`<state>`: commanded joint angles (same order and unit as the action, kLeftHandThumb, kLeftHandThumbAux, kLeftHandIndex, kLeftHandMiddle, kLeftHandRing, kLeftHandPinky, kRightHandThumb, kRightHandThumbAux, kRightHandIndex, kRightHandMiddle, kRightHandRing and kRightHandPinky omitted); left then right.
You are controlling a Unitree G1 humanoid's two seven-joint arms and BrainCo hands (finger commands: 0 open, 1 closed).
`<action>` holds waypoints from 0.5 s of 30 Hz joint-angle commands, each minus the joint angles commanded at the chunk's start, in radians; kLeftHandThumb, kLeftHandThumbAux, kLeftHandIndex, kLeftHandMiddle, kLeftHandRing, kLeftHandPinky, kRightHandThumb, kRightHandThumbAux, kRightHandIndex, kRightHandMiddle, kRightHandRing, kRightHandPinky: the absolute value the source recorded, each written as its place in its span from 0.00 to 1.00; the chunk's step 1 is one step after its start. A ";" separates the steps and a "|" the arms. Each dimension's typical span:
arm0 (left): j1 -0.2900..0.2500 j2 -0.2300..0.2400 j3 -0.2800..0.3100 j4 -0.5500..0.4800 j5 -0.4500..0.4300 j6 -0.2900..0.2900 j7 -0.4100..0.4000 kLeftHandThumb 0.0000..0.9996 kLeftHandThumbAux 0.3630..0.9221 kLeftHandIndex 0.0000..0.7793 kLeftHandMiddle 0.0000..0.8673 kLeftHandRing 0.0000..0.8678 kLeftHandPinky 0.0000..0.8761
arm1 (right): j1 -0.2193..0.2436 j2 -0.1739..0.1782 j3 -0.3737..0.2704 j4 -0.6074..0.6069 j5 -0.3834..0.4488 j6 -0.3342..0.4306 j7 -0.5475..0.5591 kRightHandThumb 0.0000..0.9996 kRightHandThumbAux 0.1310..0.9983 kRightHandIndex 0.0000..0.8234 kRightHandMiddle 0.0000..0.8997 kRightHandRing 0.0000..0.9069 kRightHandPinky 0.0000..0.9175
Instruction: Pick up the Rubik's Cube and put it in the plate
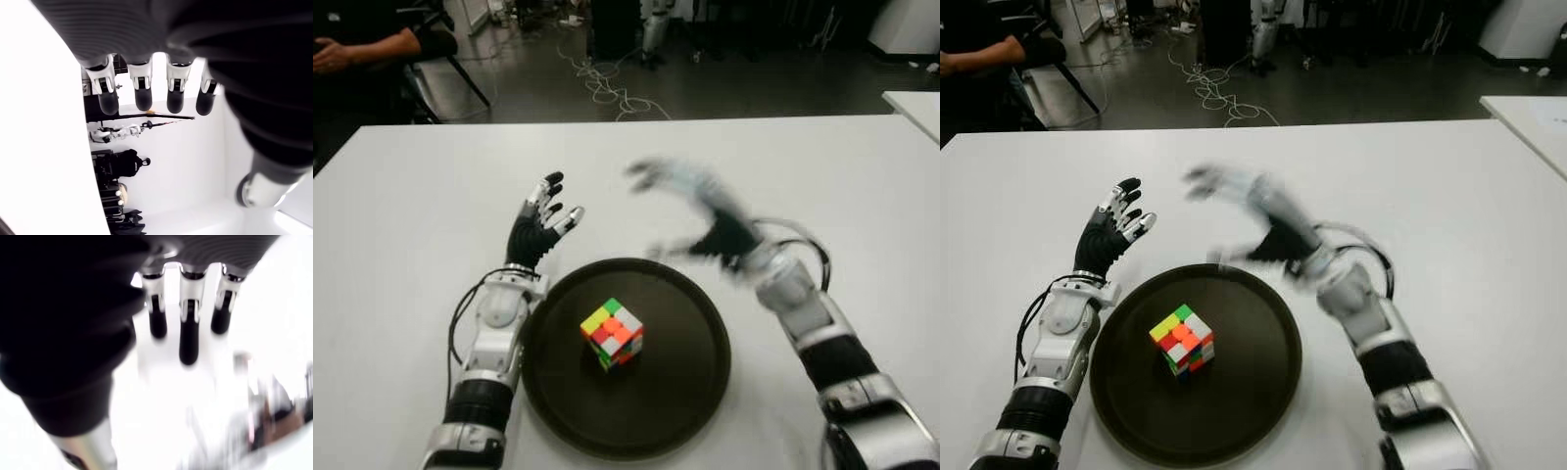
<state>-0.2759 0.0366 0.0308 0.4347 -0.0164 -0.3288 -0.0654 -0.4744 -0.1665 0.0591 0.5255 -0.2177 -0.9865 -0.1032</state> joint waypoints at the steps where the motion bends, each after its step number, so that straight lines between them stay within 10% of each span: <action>1: 0.000 0.000 -0.001 0.001 0.001 -0.002 0.000 0.00 0.54 0.08 0.12 0.04 0.00 | 0.004 0.017 -0.004 0.003 0.075 0.063 0.039 0.06 0.89 0.85 0.90 0.89 0.87; 4: 0.001 0.000 -0.002 0.002 0.003 -0.005 0.000 0.00 0.54 0.08 0.11 0.03 0.00 | 0.008 0.038 -0.006 -0.009 0.174 0.151 0.096 0.06 0.88 0.87 0.91 0.91 0.88; 7: 0.006 -0.002 -0.004 -0.004 0.001 -0.004 -0.001 0.00 0.55 0.08 0.11 0.03 0.00 | -0.010 0.101 -0.026 -0.115 0.395 0.440 0.174 0.04 0.88 0.88 0.92 0.91 0.89; 11: 0.010 -0.002 -0.006 -0.008 0.004 0.000 0.000 0.00 0.54 0.08 0.11 0.04 0.00 | 0.032 0.112 -0.040 -0.216 0.491 0.622 0.188 0.03 0.88 0.84 0.90 0.89 0.86; 13: 0.011 -0.001 -0.007 -0.010 0.004 0.000 -0.002 0.00 0.55 0.08 0.12 0.04 0.00 | 0.060 0.112 -0.046 -0.269 0.475 0.704 0.149 0.41 0.77 0.65 0.83 0.83 0.78; 15: 0.012 0.001 -0.007 -0.011 0.005 -0.001 -0.003 0.00 0.54 0.08 0.11 0.04 0.00 | 0.078 0.114 -0.049 -0.314 0.450 0.769 0.112 0.54 0.74 0.58 0.69 0.69 0.63</action>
<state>-0.2639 0.0375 0.0233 0.4241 -0.0118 -0.3294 -0.0688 -0.3962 -0.0520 0.0099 0.2119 0.2323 -0.2175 0.0085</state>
